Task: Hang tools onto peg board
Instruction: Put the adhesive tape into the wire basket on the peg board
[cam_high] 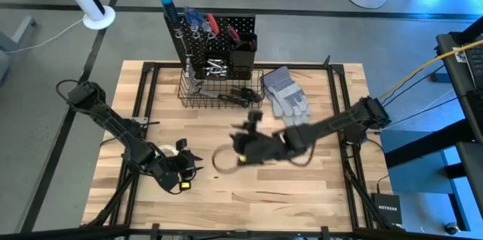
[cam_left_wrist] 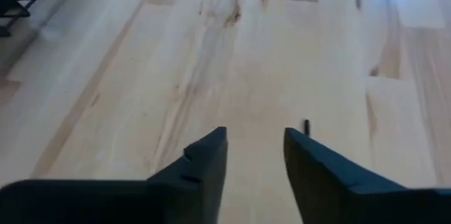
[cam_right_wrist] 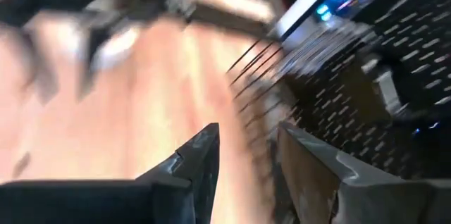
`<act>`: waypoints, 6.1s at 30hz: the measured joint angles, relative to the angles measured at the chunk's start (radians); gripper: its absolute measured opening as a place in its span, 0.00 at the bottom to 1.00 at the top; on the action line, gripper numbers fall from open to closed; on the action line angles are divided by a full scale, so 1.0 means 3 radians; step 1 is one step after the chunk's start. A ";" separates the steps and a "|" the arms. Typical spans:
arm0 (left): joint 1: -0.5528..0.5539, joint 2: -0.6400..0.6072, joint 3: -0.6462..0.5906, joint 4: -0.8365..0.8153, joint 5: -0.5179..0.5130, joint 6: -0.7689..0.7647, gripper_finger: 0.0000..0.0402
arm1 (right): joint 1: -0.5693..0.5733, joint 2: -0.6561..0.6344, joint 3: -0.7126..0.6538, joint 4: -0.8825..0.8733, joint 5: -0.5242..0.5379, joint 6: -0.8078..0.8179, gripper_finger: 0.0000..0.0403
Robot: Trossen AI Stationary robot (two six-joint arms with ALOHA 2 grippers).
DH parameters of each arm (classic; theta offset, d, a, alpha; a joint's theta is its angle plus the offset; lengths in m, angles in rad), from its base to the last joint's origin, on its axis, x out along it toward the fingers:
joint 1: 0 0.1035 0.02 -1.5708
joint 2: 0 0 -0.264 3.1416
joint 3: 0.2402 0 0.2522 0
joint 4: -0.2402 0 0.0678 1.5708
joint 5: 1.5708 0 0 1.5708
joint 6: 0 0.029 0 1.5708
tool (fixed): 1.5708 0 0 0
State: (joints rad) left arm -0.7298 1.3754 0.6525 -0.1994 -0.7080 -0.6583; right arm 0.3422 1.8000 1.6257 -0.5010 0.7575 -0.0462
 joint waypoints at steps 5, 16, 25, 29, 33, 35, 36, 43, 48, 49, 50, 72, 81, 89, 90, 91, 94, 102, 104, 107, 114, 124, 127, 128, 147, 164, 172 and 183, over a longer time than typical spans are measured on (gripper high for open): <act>0.0225 0.0000 0.0000 -0.0034 0.0183 -0.0021 0.45 | 0.0341 -0.0001 -0.0290 -0.0423 -0.0025 0.0464 0.37; 0.0518 -0.0001 0.0497 -0.1676 0.1129 -0.0803 0.47 | 0.0887 0.0008 -0.1497 0.0284 0.0043 0.1506 0.37; 0.0270 -0.0002 0.0500 -0.2816 0.1265 -0.1802 0.44 | 0.0912 0.0009 -0.1710 0.0826 0.0032 0.1529 0.37; 0.0186 -0.0003 0.0323 -0.2767 0.1299 -0.2082 0.44 | 0.0880 0.0009 -0.1709 0.0940 -0.0009 0.1450 0.37; 0.0130 -0.0007 0.0261 -0.2564 0.1538 -0.2030 0.44 | 0.0858 0.0009 -0.1709 0.0964 -0.0036 0.1448 0.37; 0.0116 -0.0027 0.0282 -0.2470 0.1684 -0.1936 0.44 | 0.0859 0.0009 -0.1709 0.0966 -0.0042 0.1446 0.37; 0.0116 -0.0053 0.0309 -0.2451 0.1735 -0.1896 0.44 | 0.0859 0.0009 -0.1709 0.0974 -0.0046 0.1446 0.37; 0.0095 -0.0420 0.0481 -0.2351 0.1638 -0.1971 0.44 | 0.0859 0.0009 -0.1709 0.0966 -0.0056 0.1446 0.37; -0.0061 -0.0381 0.0473 -0.2287 0.1598 -0.2338 0.44 | 0.0860 0.0009 -0.1709 0.0964 -0.0057 0.1445 0.37; -0.0103 -0.0345 0.0462 -0.2234 0.1601 -0.2401 0.44 | 0.0865 0.0009 -0.1709 0.0965 -0.0057 0.1445 0.37; -0.0143 -0.0306 0.0462 -0.2180 0.1600 -0.2444 0.44 | 0.0864 0.0009 -0.1709 0.0965 -0.0057 0.1445 0.37; -0.0267 0.0387 0.0469 -0.1458 0.1778 -0.2743 0.44 | 0.0864 0.0008 -0.1708 0.0964 -0.0057 0.1446 0.37; -0.0243 0.0449 0.0570 -0.1579 0.1957 -0.2164 0.44 | 0.0864 0.0008 -0.1708 0.0945 -0.0057 0.1450 0.37; -0.0276 0.0566 0.0559 -0.1619 0.1821 -0.2199 0.44 | 0.0859 0.0006 -0.1708 0.0934 -0.0057 0.1461 0.37; -0.0276 0.0615 0.0534 -0.1603 0.1846 -0.2221 0.44 | 0.0859 0.0005 -0.1708 0.0935 -0.0058 0.1465 0.37; -0.0276 0.0667 0.0509 -0.1545 0.1882 -0.2228 0.44 | 0.0864 0.0005 -0.1708 0.0931 -0.0058 0.1466 0.37; -0.0277 0.0805 0.0503 -0.1484 0.1922 -0.2184 0.44 | 0.0865 0.0005 -0.1708 0.0906 -0.0058 0.1470 0.37; -0.0269 0.0904 0.0515 -0.1578 0.1952 -0.2029 0.41 | 0.0865 0.0005 -0.1706 0.0888 -0.0057 0.1473 0.37; -0.0268 0.0904 0.0513 -0.1593 0.1951 -0.1961 0.36 | 0.0865 0.0005 -0.1707 0.0887 -0.0059 0.1473 0.37; -0.0268 0.0904 0.0510 -0.1622 0.1950 -0.1858 0.26 | 0.0865 0.0005 -0.1706 0.0889 -0.0058 0.1473 0.37; -0.0268 0.0830 0.0840 -0.2304 0.1563 -0.1531 0.19 | 0.0865 0.0005 -0.1708 0.0886 -0.0059 0.1472 0.37; -0.0321 0.0795 0.1625 -0.2662 0.0326 -0.0607 0.19 | 0.0865 0.0005 -0.1708 0.1013 -0.0124 0.1485 0.37; -0.0324 0.0795 0.1701 -0.2603 0.0243 -0.0261 0.19 | 0.0862 0.0005 -0.1708 0.1271 -0.0193 0.1462 0.37; -0.0316 0.0794 0.1726 -0.2590 0.0244 -0.0157 0.19 | 0.0859 0.0005 -0.1708 0.1398 -0.0204 0.1445 0.37; 0.0218 0.0502 0.1910 -0.2013 0.1489 0.0886 0.19 | 0.0767 0.0452 -0.0986 0.2768 -0.0345 -0.2722 0.71; 0.0584 0.0267 0.1914 -0.1635 0.2356 0.1161 0.19 | 0.0574 0.0716 -0.0292 0.1792 -0.0603 -0.3139 0.73; 0.0581 0.0266 0.1915 -0.1535 0.2402 0.1162 0.19 | 0.0480 0.0716 -0.0291 0.1852 -0.0590 -0.3088 0.72; 0.0643 0.0267 0.1915 -0.1567 0.2436 0.1158 0.24 | 0.0451 0.0716 -0.0291 0.1847 -0.0698 -0.3102 0.43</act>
State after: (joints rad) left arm -0.5370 1.4555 1.2270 -0.6696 0.0228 -0.3108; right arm 0.4774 2.0148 1.5383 0.0530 0.5481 -0.9768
